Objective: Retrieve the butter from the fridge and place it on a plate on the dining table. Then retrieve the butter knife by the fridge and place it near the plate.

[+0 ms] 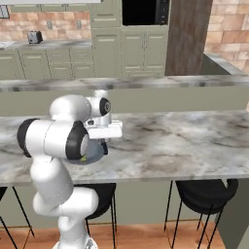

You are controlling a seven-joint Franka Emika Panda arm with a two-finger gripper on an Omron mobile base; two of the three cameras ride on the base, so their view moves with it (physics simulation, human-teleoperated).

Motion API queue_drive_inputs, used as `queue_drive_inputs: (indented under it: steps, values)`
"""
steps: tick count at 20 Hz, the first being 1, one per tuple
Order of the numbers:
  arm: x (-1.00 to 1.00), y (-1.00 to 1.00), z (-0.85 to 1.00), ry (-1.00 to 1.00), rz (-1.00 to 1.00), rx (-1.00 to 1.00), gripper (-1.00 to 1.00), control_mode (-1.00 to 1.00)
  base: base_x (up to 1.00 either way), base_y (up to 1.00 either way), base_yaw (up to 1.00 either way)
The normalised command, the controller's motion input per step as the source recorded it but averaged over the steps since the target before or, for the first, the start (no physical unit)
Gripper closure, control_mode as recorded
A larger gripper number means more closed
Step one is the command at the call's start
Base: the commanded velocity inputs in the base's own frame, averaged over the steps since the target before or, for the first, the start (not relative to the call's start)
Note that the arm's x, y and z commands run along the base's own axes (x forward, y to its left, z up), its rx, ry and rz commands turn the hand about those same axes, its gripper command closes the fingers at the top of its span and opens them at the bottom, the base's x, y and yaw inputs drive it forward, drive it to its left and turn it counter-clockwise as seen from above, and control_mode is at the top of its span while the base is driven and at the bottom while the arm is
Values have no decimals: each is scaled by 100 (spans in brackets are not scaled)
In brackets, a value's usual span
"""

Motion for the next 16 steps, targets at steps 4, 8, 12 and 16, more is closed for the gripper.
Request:
queue_drive_inputs:
  steps: [4,8,12,16]
  values:
    - [41,0,-39,0,0,0,100,-100,0,0,0]
    - [43,0,-25,0,0,0,100,-100,0,0,0]
    - [45,0,-17,0,0,0,100,-100,0,0,0]
    - [36,0,-36,0,0,0,100,-100,0,0,0]
